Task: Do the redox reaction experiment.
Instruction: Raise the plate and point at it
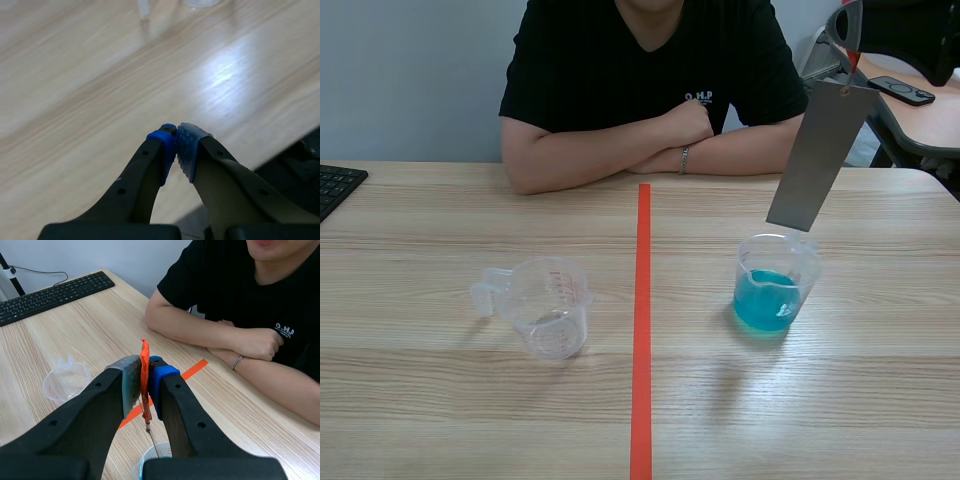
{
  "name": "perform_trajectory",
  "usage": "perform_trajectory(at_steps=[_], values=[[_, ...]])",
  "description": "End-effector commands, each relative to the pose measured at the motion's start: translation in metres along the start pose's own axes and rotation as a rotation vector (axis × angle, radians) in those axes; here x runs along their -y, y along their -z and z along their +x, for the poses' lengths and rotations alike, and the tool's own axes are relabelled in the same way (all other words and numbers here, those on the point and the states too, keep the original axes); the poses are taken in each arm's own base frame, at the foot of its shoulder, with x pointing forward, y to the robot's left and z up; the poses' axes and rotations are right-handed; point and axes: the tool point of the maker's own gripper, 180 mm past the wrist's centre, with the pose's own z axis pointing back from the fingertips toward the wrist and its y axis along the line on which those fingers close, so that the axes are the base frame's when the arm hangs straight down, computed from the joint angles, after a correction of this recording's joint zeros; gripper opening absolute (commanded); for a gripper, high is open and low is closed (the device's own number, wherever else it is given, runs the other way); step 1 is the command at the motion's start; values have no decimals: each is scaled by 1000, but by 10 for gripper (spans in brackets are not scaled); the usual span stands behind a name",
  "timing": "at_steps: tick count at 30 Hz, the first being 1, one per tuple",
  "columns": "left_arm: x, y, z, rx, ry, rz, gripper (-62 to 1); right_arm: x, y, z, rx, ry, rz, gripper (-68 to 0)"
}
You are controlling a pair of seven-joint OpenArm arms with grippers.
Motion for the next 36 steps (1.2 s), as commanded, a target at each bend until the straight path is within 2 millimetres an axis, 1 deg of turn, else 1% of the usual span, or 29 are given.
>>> perform_trajectory(at_steps=[1, 4, 7, 9, 13, 16, 21, 24, 31, 36], values=[[-15, 12, 13, 42, 22, 4, -569, 1, -3, 17, 41, -31, 5, -660], [-40, 31, 27, 73, 54, 7, -569, 1, -3, 17, 41, -31, 5, -660], [-65, 52, 47, 108, 67, 18, -569, 1, -3, 17, 41, -31, 5, -660], [-77, 67, 61, 126, 74, 12, -569, 1, -3, 17, 41, -31, 5, -660], [-94, 96, 90, 159, 102, -5, -569, 1, -3, 17, 41, -31, 5, -660], [-98, 119, 115, 195, 117, -34, -569, 1, -3, 17, 41, -31, 5, -660], [-86, 159, 151, 251, 95, -110, -569, 1, -3, 18, 44, -31, 5, -660], [-74, 184, 171, 273, 64, -151, -569, 1, -3, 18, 45, -31, 5, -660], [-28, 232, 205, 290, 37, -278, -569, 1, -3, 18, 45, -31, 5, -660], [9, 255, 226, 305, 24, -388, -569, 1, -3, 18, 45, -31, 5, -660]])
